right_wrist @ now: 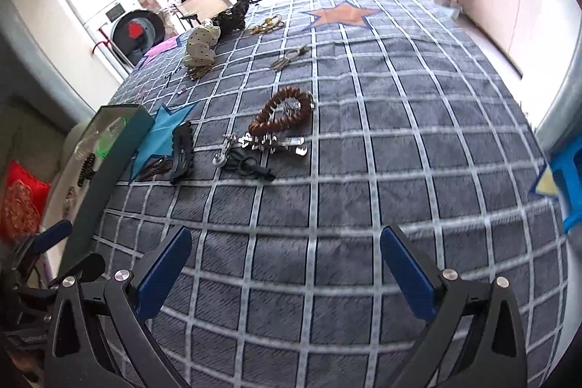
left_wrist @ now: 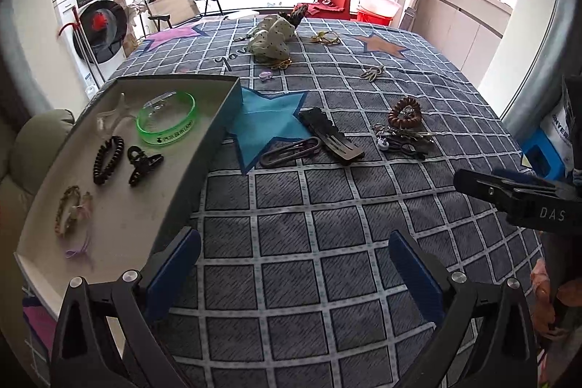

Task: Organize jewelry
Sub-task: 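Move both open tools back over the jewelry pile on the bedspread, then grasp the silver chain bracelet with the left tool while the right tool grasps the rhinestone hair pin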

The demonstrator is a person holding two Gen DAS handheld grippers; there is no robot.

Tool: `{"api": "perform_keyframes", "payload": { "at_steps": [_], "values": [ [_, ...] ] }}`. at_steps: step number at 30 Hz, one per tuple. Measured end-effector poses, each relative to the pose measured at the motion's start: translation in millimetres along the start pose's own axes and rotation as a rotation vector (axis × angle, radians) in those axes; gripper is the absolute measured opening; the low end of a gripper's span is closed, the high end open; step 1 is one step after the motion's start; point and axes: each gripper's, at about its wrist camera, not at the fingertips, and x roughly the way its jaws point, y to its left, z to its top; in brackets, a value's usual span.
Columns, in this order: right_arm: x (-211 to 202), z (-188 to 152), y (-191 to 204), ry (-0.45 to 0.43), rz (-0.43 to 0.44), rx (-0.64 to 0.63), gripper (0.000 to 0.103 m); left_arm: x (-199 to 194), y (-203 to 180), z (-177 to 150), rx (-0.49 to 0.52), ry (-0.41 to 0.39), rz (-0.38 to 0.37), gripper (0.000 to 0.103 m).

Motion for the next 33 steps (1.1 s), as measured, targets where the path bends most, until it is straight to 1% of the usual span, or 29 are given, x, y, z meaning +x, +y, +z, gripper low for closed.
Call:
{"api": "perform_keyframes", "payload": {
  "at_steps": [2, 4, 5, 7, 12, 19, 23, 27, 29, 31, 32, 33],
  "values": [
    [5, 6, 0, -0.006, -0.008, -0.023, 0.098, 4, 0, 1, -0.003, 0.005, 0.0, 0.103],
    [10, 12, -2, -0.004, -0.018, -0.039, 0.089, 7, 0, 2, -0.006, 0.009, 0.0, 0.103],
    [12, 14, -4, -0.001, -0.021, -0.043, 0.086, 8, -1, 3, -0.006, 0.009, 0.0, 0.103],
    [18, 18, -9, 0.007, -0.031, -0.053, 0.076, 11, -2, 5, -0.002, 0.01, -0.003, 0.103],
    [29, 25, -17, 0.021, -0.046, -0.094, 0.064, 18, -9, 12, 0.017, 0.0, -0.015, 0.103],
    [42, 33, 0, 0.012, -0.067, -0.251, 0.061, 27, -25, 28, 0.063, -0.022, -0.045, 0.103],
    [50, 36, 13, 0.008, -0.071, -0.32, 0.061, 32, -29, 34, 0.075, -0.022, -0.051, 0.103],
    [55, 40, 22, 0.006, -0.058, -0.351, 0.059, 37, -29, 40, 0.076, -0.021, -0.057, 0.102],
    [56, 40, 25, 0.007, -0.049, -0.358, 0.052, 39, -29, 42, 0.078, -0.02, -0.058, 0.102],
    [55, 40, 28, 0.01, -0.042, -0.37, 0.034, 41, -30, 45, 0.082, -0.021, -0.062, 0.102],
    [54, 39, 30, 0.012, -0.042, -0.373, 0.031, 42, -31, 46, 0.085, -0.022, -0.066, 0.101],
    [54, 39, 31, 0.014, -0.042, -0.374, 0.024, 43, -32, 48, 0.09, -0.022, -0.072, 0.093]
  ]
}}
